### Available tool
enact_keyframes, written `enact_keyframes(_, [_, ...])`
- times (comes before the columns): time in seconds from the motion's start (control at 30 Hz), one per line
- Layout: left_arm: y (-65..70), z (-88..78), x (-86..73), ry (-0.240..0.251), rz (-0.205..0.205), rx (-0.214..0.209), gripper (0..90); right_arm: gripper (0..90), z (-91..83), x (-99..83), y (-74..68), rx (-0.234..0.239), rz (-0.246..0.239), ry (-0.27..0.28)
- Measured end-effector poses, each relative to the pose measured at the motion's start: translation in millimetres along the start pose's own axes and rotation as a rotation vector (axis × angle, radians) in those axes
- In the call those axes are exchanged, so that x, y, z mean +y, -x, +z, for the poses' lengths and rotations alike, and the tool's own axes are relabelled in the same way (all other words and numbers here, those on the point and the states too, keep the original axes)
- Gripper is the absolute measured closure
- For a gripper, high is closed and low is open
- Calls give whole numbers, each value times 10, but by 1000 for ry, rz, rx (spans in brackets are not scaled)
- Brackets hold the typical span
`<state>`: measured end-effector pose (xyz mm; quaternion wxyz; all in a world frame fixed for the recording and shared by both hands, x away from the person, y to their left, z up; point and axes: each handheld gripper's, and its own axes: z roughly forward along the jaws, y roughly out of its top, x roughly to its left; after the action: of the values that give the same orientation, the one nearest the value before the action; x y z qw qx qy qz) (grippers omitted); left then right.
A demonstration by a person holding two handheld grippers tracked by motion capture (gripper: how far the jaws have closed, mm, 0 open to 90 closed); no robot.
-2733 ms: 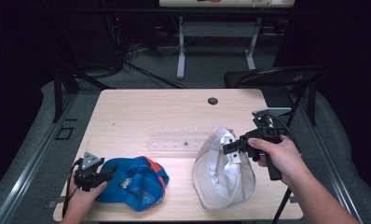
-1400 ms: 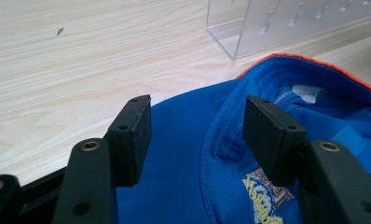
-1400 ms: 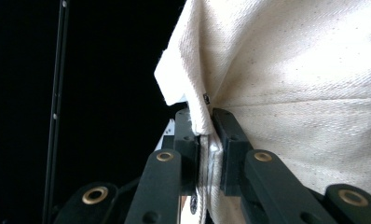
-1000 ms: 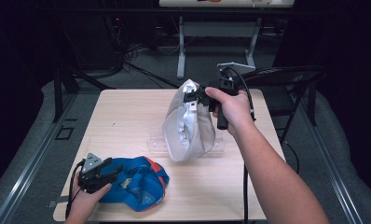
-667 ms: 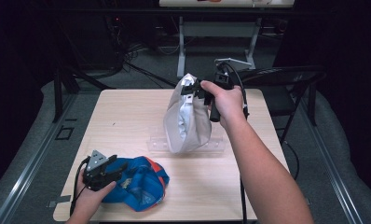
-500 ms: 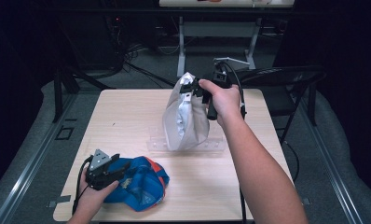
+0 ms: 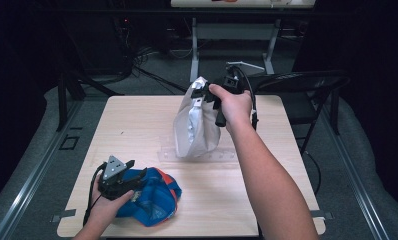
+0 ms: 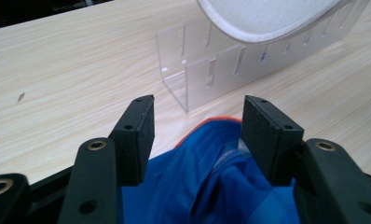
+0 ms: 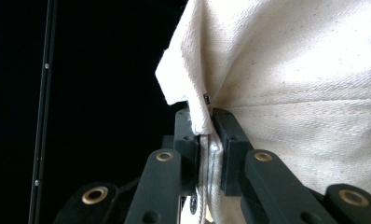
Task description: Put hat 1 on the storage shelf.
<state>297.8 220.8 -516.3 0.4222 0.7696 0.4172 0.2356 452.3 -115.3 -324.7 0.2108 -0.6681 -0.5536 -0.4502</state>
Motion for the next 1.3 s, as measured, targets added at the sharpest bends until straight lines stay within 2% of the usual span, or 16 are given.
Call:
enact_keyframes(0.43, [314, 252, 252, 14, 45, -53, 437, 807, 16, -25, 3, -2, -13, -12])
enact_keyframes(0.67, [462, 376, 382, -3, 72, -70, 434, 807, 23, -38, -11, 2, -18, -19])
enact_keyframes(0.87, [580, 478, 450, 0, 97, -69, 425, 806, 33, -48, -17, 8, -24, -24])
enact_keyframes(1.1, [678, 605, 475, -23, 114, -81, 426, 806, 52, -59, -30, 12, -23, -27])
enact_keyframes(1.27, [716, 685, 479, -22, 113, -63, 425, 806, 51, -60, -29, 12, -24, -27])
enact_keyframes(1.3, [722, 700, 481, -25, 123, -55, 425, 806, 48, -60, -26, 13, -24, -27])
